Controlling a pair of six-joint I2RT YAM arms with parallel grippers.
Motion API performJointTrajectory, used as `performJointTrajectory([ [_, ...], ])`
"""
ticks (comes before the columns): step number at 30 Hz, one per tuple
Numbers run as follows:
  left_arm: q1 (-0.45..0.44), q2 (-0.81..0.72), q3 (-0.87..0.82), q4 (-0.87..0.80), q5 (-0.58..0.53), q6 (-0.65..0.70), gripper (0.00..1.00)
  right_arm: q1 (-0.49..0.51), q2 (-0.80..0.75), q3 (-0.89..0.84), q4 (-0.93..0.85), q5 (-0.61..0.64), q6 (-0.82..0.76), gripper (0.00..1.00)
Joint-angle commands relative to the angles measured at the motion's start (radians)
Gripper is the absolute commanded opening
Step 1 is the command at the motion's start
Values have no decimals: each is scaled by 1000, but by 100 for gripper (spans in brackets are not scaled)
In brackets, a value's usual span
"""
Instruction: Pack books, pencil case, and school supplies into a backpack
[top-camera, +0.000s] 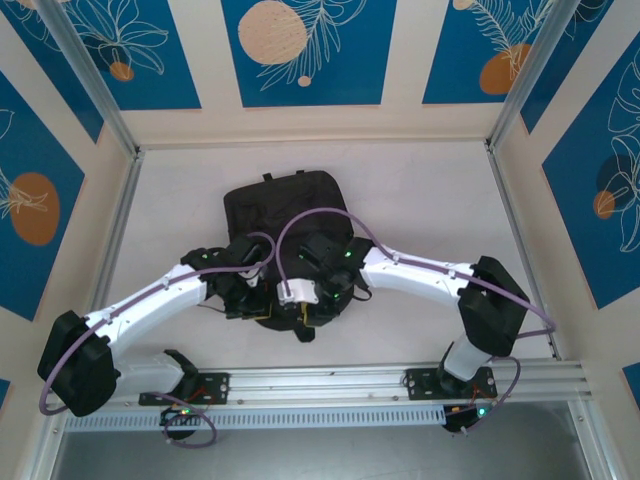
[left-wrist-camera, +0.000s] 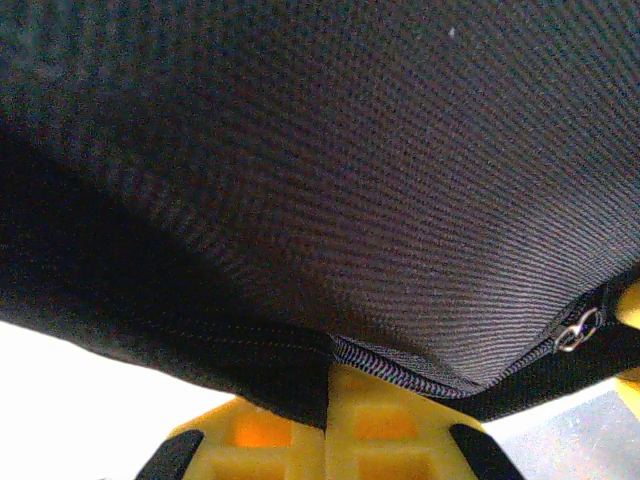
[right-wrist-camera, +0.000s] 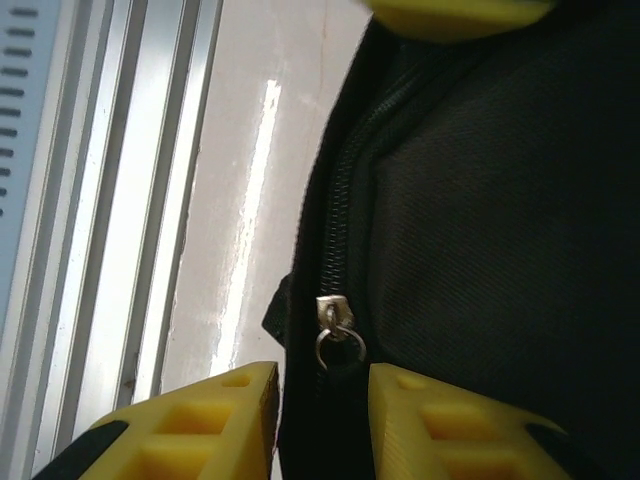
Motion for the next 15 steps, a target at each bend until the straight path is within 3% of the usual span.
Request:
performJointTrajectory([
  [1, -16, -2, 4, -33, 8, 34, 5, -33, -46, 43, -5, -63, 23, 31],
  [8, -17, -8, 4, -34, 6, 32, 5, -28, 34, 86, -17, -17, 1, 24],
  [15, -16, -14, 4, -34, 8, 34, 5, 1, 55, 56, -5, -3, -7, 25],
])
